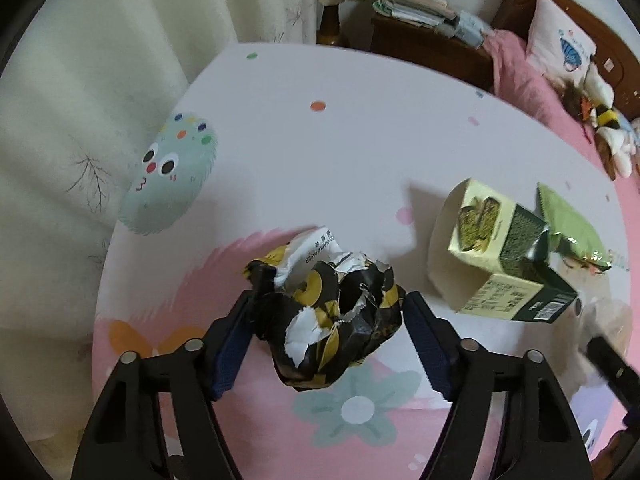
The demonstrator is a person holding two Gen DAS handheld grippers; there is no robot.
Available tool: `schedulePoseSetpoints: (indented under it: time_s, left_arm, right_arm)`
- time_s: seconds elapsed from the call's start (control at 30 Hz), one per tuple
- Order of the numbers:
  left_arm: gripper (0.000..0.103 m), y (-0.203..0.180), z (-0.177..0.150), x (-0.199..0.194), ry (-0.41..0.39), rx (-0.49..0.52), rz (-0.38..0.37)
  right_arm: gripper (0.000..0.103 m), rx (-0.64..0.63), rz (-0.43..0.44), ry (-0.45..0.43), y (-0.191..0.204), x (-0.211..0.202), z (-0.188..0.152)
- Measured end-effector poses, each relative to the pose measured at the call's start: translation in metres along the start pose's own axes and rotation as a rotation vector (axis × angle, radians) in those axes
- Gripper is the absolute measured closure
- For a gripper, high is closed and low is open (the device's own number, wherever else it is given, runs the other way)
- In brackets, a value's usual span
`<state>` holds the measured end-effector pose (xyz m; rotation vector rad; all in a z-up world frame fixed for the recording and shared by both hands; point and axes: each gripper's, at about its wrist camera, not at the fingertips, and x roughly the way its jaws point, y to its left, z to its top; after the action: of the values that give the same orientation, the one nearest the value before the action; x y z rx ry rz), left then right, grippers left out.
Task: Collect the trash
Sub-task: 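Grasp the black-yellow crumpled wrapper with the left gripper while the right gripper grasps the clear plastic bottle, then carry wrapper and bottle over the bin and open both grippers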
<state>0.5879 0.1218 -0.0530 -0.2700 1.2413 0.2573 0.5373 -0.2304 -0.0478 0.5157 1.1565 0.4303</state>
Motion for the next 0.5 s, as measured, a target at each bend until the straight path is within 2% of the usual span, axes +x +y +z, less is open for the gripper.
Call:
schedulePoseSetpoints:
  time_s: [0.1,0.3,0.5]
  left_arm:
    - [0.033,-0.002,-0.007,-0.007,-0.008,0.012,-0.009]
    - [0.035,-0.018,-0.048,-0.042,-0.047,0.117,-0.031]
    - [0.036,-0.007,-0.12,-0.102,-0.107,0.169,-0.141]
  right_arm:
    - [0.072,-0.01,0.006,0.005,0.003,-0.007,-0.011]
    - [0.072,-0.035,-0.007,0.0,0.016,-0.026,-0.043]
    - [0.072,-0.056,-0.038,-0.038,0.04,-0.061,-0.099]
